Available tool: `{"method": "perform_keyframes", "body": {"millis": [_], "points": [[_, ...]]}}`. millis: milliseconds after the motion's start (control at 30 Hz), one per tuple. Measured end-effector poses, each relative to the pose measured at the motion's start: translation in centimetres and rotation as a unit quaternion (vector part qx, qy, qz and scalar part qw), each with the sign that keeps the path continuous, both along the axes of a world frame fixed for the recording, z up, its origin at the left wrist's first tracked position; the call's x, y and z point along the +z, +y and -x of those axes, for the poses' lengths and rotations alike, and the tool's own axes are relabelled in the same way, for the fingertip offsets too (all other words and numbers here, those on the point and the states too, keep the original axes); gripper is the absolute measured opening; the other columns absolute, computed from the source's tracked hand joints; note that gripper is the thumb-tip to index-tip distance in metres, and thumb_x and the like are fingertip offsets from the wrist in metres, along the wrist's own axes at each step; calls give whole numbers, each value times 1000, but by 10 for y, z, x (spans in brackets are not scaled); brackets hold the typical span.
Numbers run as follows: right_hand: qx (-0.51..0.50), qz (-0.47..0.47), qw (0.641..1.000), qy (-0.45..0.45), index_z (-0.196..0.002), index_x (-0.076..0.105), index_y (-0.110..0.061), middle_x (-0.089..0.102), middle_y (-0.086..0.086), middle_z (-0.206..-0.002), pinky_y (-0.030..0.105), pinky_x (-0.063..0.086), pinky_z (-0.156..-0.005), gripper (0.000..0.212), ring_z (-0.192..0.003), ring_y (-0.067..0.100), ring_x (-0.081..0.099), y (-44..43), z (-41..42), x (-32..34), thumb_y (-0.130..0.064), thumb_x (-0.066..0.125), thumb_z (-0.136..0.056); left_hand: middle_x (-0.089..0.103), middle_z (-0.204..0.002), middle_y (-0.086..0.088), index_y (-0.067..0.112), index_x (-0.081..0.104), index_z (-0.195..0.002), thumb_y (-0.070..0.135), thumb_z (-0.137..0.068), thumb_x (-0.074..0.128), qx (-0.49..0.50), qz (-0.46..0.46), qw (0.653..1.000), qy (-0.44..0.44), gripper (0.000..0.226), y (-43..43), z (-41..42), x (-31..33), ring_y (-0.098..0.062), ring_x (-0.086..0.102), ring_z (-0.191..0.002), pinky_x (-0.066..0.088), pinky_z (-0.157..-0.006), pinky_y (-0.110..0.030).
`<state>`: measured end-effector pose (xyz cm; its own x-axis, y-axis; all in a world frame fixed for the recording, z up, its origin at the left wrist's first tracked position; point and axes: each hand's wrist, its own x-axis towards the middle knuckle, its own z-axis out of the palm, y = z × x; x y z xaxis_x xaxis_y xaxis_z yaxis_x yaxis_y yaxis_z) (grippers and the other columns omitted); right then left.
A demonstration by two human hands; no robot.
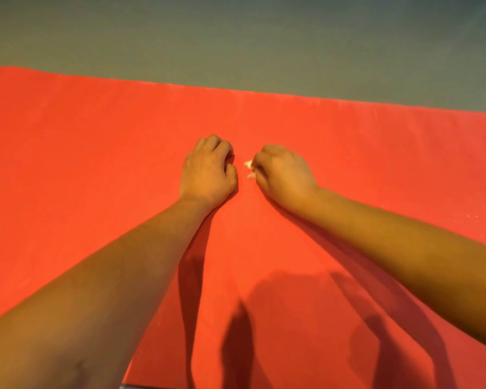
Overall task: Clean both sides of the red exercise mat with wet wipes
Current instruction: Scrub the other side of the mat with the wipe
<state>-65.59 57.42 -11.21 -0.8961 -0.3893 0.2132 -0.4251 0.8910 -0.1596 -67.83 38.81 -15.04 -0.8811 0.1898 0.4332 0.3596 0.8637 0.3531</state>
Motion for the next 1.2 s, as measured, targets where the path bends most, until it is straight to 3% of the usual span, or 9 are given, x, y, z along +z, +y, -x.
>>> {"method": "perform_keyframes", "body": {"millis": [100, 233, 333, 433, 567, 767, 933, 1067, 1200], "points": [[-90, -14, 996, -13, -97, 69, -10, 65, 12, -98, 42, 48, -71, 19, -96, 36, 62, -10, 27, 1, -25, 62, -89, 60, -102, -1, 18, 65, -97, 25, -80, 51, 6, 30, 999, -10, 23, 0, 1, 2, -26, 53, -95, 44, -73, -42], [-113, -14, 993, 5, -93, 66, -9, 63, 12, -96, 41, 46, -69, 10, -94, 34, 61, -26, -5, 2, -12, 58, -89, 60, -102, -3, 19, 65, -96, 26, -81, 51, 7, 45, 999, -25, 22, 0, -1, 3, -28, 54, -94, 46, -74, -45], [-59, 26, 998, -3, -91, 65, -11, 62, 10, -92, 42, 48, -67, 8, -90, 32, 60, -28, -56, -3, -18, 61, -90, 60, -108, -6, 17, 67, -99, 25, -82, 53, 12, 80, 993, -82, 24, 5, 0, 16, -31, 54, -104, 48, -79, -43], [38, 40, 998, -3, -89, 63, -12, 60, 6, -89, 41, 49, -64, 10, -85, 29, 58, -25, -120, -3, -23, 62, -91, 56, -122, -6, 19, 67, -112, 29, -85, 57, 4, 128, 975, -182, 30, 6, -3, 40, -30, 51, -120, 48, -94, -43], [111, 30, 993, -30, -87, 63, -19, 59, 0, -88, 36, 43, -62, 14, -84, 23, 59, -12, -152, 5, -29, 55, -93, 50, -138, -6, 20, 61, -134, 38, -83, 67, -16, 190, 937, -292, 54, 3, -26, 64, -30, 45, -133, 44, -108, -42], [-81, 27, 993, -81, -91, 69, -16, 66, 7, -97, 40, 49, -68, 16, -93, 33, 64, -18, -85, 11, -29, 59, -93, 51, -140, -5, 23, 60, -137, 49, -70, 82, -56, 274, 893, -353, 76, -11, -87, 85, -30, 53, -129, 50, -104, -41], [-72, 5, 991, -111, -93, 69, -13, 68, 10, -102, 38, 46, -68, 16, -95, 35, 66, -28, -123, 17, -23, 56, -93, 34, -159, -7, 23, 39, -156, 60, -54, 95, -72, 333, 851, -400, 122, -18, -144, 92, -31, 43, -143, 43, -115, -42], [33, 3, 992, -120, -96, 67, -13, 66, 10, -101, 40, 46, -69, 20, -94, 35, 65, -30, -202, 20, -27, 52, -96, 33, -158, -10, 15, 26, -161, 60, -53, 97, -85, 377, 842, -377, 137, -12, -178, 95, -32, 42, -143, 42, -115, -41], [117, 10, 977, -176, -94, 65, -17, 66, 7, -102, 39, 48, -69, 14, -93, 32, 63, -22, -254, 19, -25, 54, -91, 14, -169, -16, 8, 6, -165, 60, -54, 97, -71, 397, 828, -390, 153, -2, -205, 97, -33, 28, -154, 35, -122, -41]]}}
